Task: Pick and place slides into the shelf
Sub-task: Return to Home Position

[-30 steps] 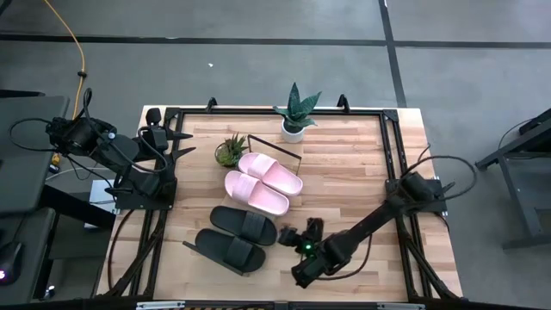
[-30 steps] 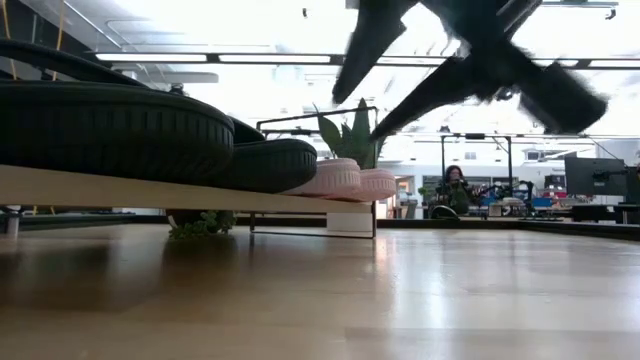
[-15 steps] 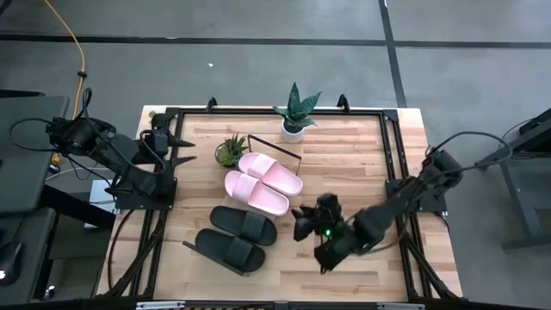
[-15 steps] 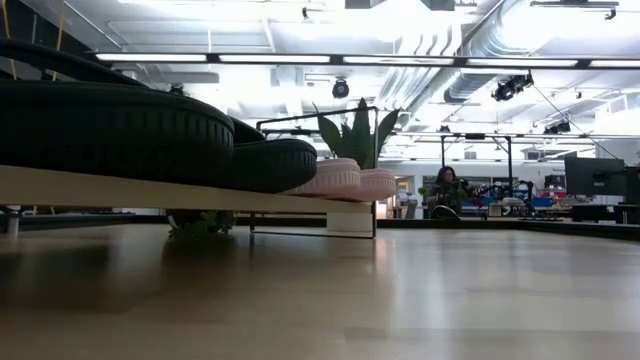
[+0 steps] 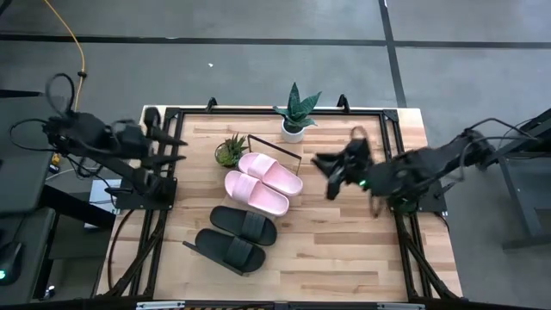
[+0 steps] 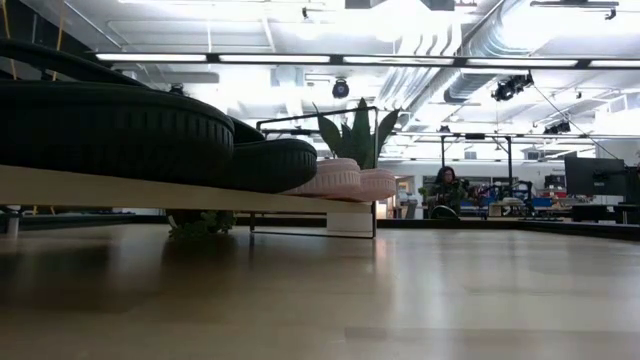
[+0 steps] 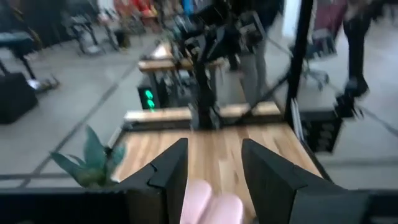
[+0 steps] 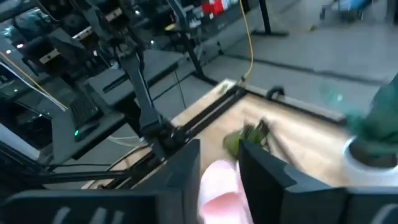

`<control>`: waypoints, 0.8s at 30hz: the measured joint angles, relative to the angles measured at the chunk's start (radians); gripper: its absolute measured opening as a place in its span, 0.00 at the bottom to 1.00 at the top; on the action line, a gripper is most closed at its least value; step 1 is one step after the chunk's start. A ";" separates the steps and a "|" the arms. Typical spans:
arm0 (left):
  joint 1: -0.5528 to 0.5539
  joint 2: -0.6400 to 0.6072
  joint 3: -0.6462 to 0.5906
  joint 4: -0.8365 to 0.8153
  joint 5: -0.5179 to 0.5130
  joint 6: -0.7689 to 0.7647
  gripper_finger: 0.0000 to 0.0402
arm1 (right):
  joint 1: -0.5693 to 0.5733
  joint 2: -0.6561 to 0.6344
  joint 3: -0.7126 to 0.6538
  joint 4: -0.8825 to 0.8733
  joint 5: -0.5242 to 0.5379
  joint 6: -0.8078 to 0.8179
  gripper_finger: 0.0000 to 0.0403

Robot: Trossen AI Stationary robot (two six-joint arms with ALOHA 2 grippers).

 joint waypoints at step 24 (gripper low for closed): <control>0.000 -0.055 0.000 0.312 -0.096 0.130 0.06 | -0.412 -0.414 0.000 -0.261 -0.458 -0.408 0.00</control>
